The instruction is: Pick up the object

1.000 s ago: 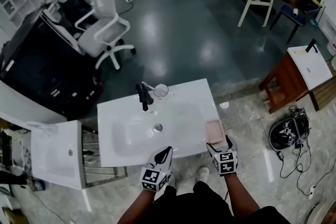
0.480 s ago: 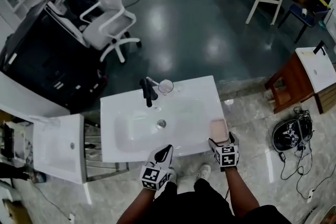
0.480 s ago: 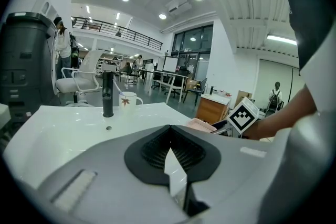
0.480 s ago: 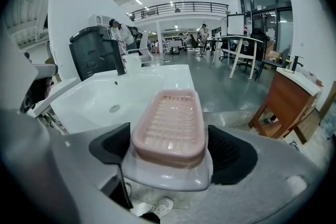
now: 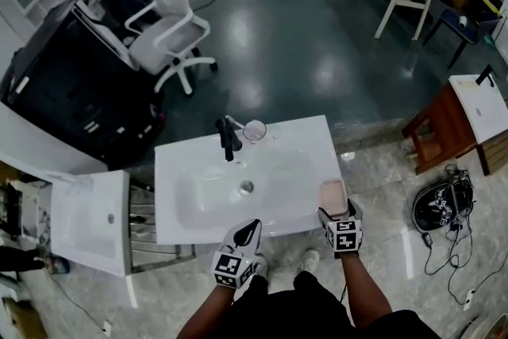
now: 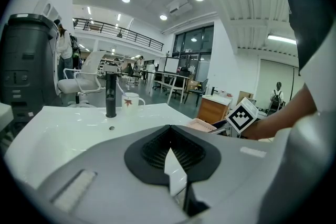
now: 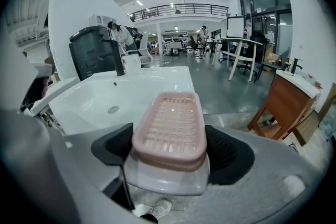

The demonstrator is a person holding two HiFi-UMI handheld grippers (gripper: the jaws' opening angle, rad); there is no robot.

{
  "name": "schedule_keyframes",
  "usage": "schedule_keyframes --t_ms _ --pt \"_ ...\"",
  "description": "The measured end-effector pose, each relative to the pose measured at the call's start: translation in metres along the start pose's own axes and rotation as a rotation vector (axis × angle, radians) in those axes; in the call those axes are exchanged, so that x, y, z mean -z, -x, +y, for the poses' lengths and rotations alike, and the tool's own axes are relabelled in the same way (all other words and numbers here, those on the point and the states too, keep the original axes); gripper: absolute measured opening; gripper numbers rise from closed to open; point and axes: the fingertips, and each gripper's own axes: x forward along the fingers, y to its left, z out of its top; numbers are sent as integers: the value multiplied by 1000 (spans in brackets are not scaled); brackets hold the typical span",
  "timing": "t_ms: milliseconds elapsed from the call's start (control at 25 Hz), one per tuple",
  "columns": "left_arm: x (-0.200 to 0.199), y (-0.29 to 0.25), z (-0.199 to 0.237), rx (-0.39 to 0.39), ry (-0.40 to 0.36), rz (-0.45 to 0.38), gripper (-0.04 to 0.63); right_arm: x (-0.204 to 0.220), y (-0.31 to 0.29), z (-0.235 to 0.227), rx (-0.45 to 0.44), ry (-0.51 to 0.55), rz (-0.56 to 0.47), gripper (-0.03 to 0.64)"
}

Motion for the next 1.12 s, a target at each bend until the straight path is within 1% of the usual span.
schedule_keyframes --t_ms 160,240,320,560,760,1000,1120 --pt "0 4 -1 0 7 12 18 -7 5 0 5 1 -27 425" --pt "-1 5 -3 3 15 24 18 -15 9 1 2 1 -50 425" --pt "-2 5 -3 4 13 20 18 -26 15 3 -5 7 -74 425" --pt "-8 4 -2 16 9 -5 18 -69 39 12 -16 23 -162 425" --pt "-18 7 -2 22 11 -22 18 -111 70 22 -28 30 -263 425" --pt "-39 11 -1 30 18 -67 18 -162 110 38 -36 47 -396 426" --pt "-50 11 2 29 8 -110 18 -181 128 45 -36 61 -452 426"
